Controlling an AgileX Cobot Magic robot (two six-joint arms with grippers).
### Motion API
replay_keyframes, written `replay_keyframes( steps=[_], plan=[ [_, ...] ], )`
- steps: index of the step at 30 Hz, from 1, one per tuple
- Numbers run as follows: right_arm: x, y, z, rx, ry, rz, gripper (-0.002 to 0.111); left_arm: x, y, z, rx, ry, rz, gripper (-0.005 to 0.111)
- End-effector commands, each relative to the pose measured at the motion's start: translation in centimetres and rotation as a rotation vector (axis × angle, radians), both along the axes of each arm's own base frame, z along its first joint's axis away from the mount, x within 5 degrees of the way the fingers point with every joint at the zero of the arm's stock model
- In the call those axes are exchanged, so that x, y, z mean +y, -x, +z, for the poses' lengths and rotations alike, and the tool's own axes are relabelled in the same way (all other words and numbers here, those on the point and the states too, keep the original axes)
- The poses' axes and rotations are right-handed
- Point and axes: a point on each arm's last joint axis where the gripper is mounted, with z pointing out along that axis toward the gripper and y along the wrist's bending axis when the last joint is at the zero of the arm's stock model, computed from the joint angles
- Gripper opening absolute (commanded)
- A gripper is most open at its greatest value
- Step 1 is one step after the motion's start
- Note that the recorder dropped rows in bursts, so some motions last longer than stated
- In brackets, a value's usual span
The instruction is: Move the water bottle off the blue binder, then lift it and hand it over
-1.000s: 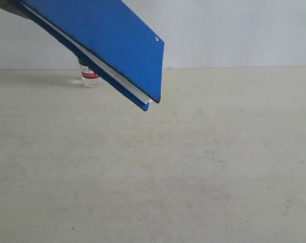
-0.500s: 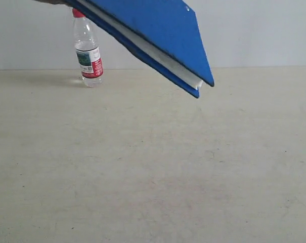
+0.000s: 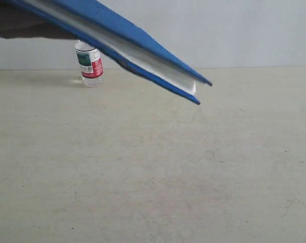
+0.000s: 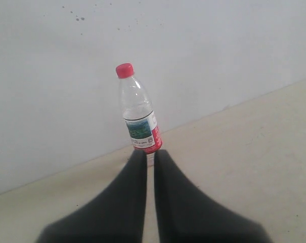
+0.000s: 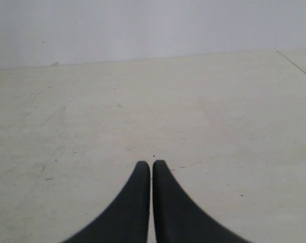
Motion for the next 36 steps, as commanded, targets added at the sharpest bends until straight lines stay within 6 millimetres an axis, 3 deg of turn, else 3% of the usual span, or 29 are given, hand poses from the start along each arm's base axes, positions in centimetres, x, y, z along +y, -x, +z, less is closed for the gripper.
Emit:
replay_keyframes(
  steps=[1,18,21,23,27,30,33,36],
  plan=[
    [0.1,0.0,0.1,-0.009,-0.031,0.0,0.0,0.0,0.1,0.1,-0.003,0.015,0.002,0.004],
    [0.1,0.0,0.1,-0.007,-0.031,0.0,0.0,0.1,0.3,0.0,0.012,0.021,0.0,0.004],
    [0.1,0.0,0.1,-0.007,-0.029,-0.001,0.0,0.8,2.7,0.4,0.089,0.092,-0.037,0.004],
    [0.1,0.0,0.1,-0.007,-0.029,-0.001,0.0,1.3,5.0,0.3,0.176,0.235,-0.052,0.004],
    [0.1,0.0,0.1,-0.007,-0.032,-0.001,0.0,3.1,8.1,-0.9,0.07,0.262,0.04,0.004],
    [0.1,0.0,0.1,-0.007,-0.032,-0.001,0.0,4.3,9.8,-2.6,-0.03,0.368,0.169,0.004],
    [0.1,0.0,0.1,-0.007,-0.032,-0.001,0.0,5.1,10.8,-7.1,-0.067,0.474,0.301,0.004],
    [0.1,0.0,0.1,-0.007,-0.032,-0.001,0.0,5.1,10.8,-7.5,-0.047,0.477,0.307,0.004]
  ],
)
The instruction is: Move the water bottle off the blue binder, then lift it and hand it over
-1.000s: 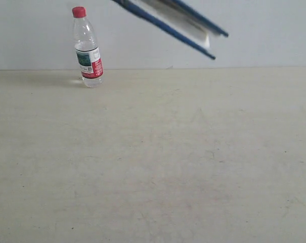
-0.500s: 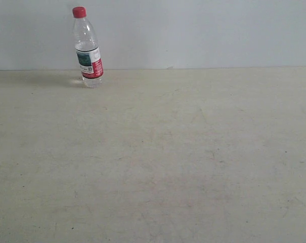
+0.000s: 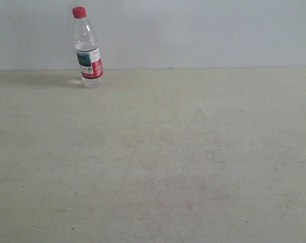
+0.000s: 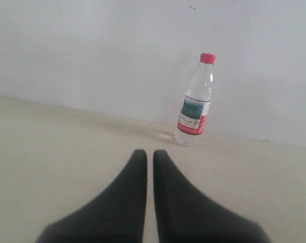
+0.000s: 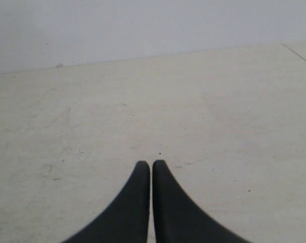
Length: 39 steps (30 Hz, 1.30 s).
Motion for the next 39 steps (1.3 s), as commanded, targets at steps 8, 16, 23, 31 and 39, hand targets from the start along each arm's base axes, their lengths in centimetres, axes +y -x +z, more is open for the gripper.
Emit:
replay_keyframes(
  steps=[8,16,23,31,39],
  plan=[
    [0.0,0.0,0.1,-0.012,0.003,0.0,0.0,-0.4,0.3,-2.3,0.217,0.156,-0.019,0.004],
    [0.0,0.0,0.1,-0.012,0.003,0.0,0.0,0.4,0.3,-2.0,0.183,-0.104,0.035,0.004],
    [0.0,0.0,0.1,-0.012,0.001,-0.001,0.0,0.4,0.3,-2.0,0.183,-0.104,0.035,0.004],
    [0.0,0.0,0.1,-0.012,-0.001,-0.001,0.0,0.4,0.3,-2.0,0.183,-0.104,0.035,0.004],
    [0.0,0.0,0.1,-0.012,-0.003,-0.001,0.0,0.4,0.3,-2.0,0.183,-0.104,0.035,0.004]
  ],
)
